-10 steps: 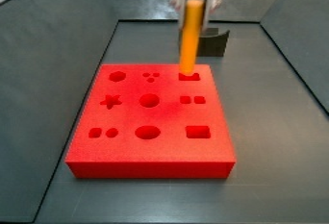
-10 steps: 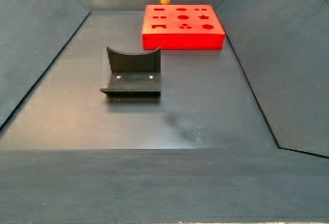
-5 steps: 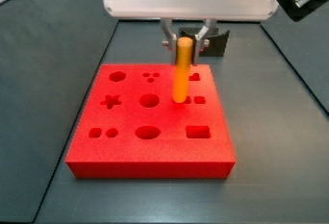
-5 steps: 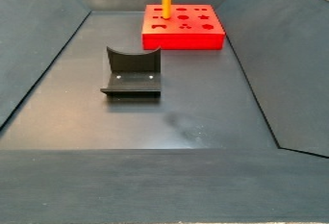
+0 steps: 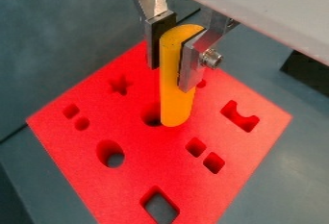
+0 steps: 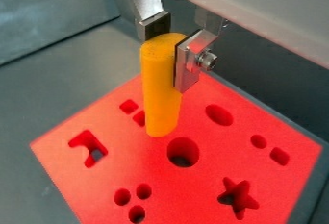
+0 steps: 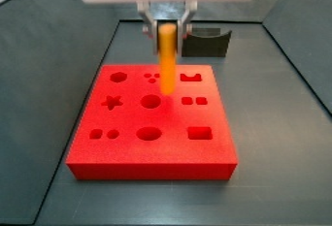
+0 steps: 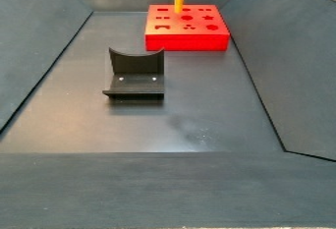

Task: Pick up the oval object. Move up. Move to above the board. Insert the oval object.
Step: Insert the oval object.

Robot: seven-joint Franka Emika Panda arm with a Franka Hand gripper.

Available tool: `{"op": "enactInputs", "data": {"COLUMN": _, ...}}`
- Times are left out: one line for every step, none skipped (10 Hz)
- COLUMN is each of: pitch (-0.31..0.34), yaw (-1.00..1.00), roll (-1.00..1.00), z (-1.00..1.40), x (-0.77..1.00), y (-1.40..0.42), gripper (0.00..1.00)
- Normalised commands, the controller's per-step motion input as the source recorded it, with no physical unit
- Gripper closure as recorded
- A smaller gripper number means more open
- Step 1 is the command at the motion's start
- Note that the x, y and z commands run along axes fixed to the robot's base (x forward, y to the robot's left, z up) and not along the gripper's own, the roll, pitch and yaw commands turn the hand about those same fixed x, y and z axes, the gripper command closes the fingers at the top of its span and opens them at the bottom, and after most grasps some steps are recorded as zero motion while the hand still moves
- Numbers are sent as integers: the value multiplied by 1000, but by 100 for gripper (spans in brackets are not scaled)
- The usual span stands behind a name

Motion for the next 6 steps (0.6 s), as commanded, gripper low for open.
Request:
{"op": "enactInputs", "data": {"pitch": 0, "yaw": 326, "roll": 0, "z": -26, "x": 3, "y": 0, "gripper": 100}}
{"op": "enactInputs", "data": {"pitch": 0, "yaw": 0, "roll": 0, "z": -9, "x": -26, "y": 0, "gripper": 100}}
{"op": "enactInputs", "data": {"pitch": 0, "yaw": 26, "roll": 40, "z": 0, "x": -289, "y": 0, "gripper": 100}}
{"op": "enactInputs", "data": {"pitch": 0, "yaw": 46, "roll": 23, "z": 0, "x": -174, "y": 0, "gripper": 100}}
{"op": "enactInputs", "data": {"pitch": 0, "yaw": 31, "roll": 16, "z": 0, "x": 0, "y": -29, "gripper": 100}}
{"op": "enactInputs", "data": {"pitch": 67, "yaw": 11, "roll": 221, "z": 0, "x": 0, "y": -186, "gripper": 100}}
